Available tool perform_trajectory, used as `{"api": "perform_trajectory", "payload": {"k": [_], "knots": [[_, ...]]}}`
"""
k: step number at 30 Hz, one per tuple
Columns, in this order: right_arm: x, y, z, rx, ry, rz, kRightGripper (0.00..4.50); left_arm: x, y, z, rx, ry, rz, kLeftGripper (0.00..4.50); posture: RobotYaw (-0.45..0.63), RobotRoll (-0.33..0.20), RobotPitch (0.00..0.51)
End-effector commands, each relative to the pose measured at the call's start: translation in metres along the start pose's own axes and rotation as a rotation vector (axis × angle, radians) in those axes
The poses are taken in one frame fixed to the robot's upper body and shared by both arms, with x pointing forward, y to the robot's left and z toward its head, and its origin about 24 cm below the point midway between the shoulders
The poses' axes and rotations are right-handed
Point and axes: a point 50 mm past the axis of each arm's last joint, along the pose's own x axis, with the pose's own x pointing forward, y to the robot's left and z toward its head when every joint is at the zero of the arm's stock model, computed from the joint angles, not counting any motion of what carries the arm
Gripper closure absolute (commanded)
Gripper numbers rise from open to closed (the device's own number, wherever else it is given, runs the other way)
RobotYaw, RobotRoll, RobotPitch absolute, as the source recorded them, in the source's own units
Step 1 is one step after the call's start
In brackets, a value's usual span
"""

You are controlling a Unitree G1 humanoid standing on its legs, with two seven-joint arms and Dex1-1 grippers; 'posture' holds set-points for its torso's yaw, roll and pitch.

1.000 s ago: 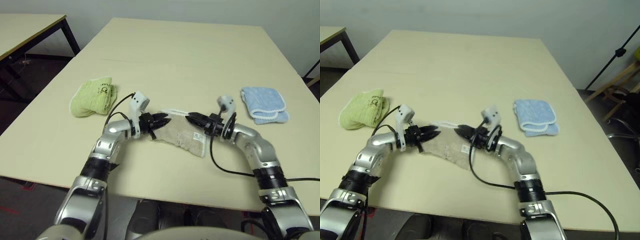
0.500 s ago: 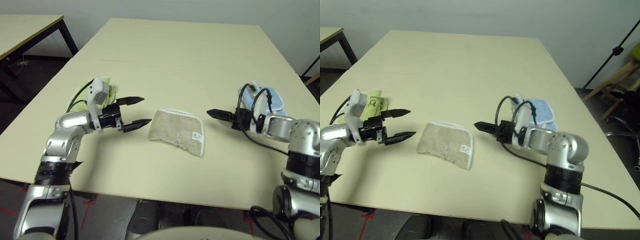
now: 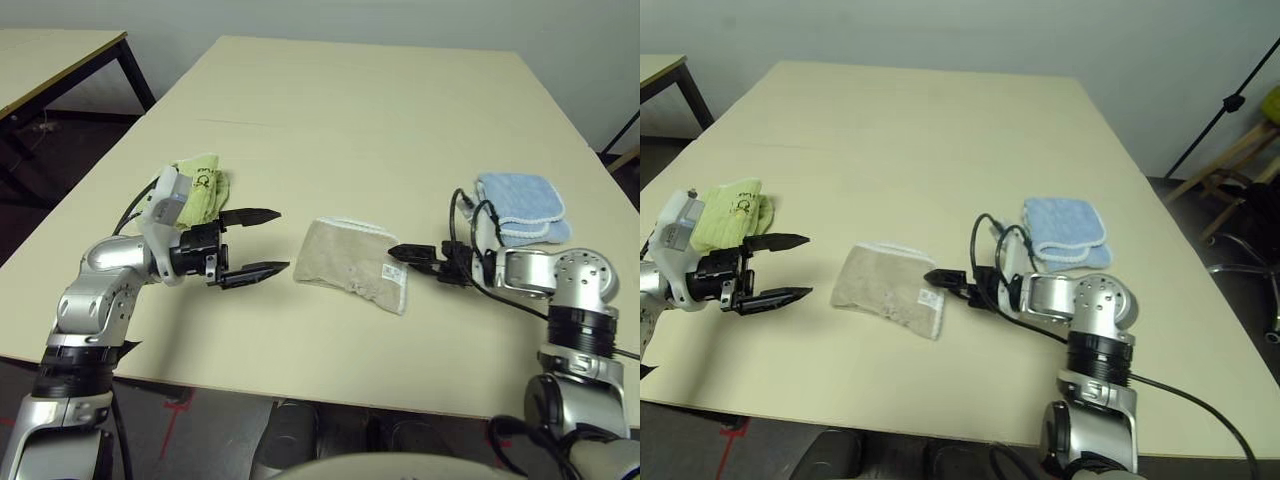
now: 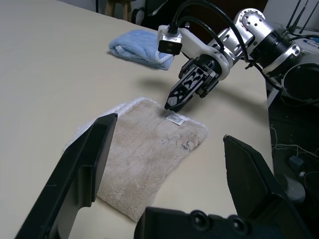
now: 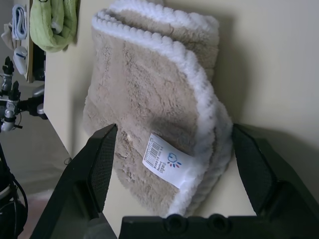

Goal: Fold the towel and set it aside.

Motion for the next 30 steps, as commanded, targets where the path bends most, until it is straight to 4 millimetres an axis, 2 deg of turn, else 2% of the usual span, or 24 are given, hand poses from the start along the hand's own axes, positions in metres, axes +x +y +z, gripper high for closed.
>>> {"api": "perform_trajectory", "payload": {"k": [1,4,8,15,17,22,26,30], "knots": [[0.012,0.000,-0.005,0.039,0.054,-0.021,0.00,0.004,0.000,0.001,-0.002,-0.005,-0.009,0.04,0.17,0.000,0.053],[0.018,0.000,-0.005,0.066,0.061,-0.028,0.00,0.006,0.001,0.002,-0.002,-0.010,-0.011,0.04,0.17,0.000,0.050],[0.024,-0.001,-0.006,0.082,0.073,-0.040,1.29,0.008,0.001,0.002,-0.003,-0.015,-0.014,0.00,0.17,0.000,0.050],[0.024,0.001,-0.001,0.082,0.013,-0.022,3.96,0.008,0.001,0.001,-0.013,-0.014,-0.016,0.00,0.17,0.000,0.047],[0.024,0.003,0.001,0.069,-0.007,-0.009,4.46,0.009,0.002,0.000,-0.015,-0.014,-0.017,0.00,0.17,0.000,0.045],[0.021,0.015,0.015,0.023,-0.175,0.075,4.46,0.013,0.002,-0.002,-0.034,-0.017,-0.030,0.00,0.16,0.000,0.036],[0.009,0.019,0.037,-0.060,-0.440,0.118,4.46,0.015,0.005,-0.002,-0.028,-0.020,-0.028,0.00,0.16,0.000,0.036],[-0.014,0.019,0.067,-0.103,-0.711,0.100,4.46,0.017,0.006,-0.002,-0.026,-0.023,-0.032,0.00,0.16,0.000,0.036]]}}
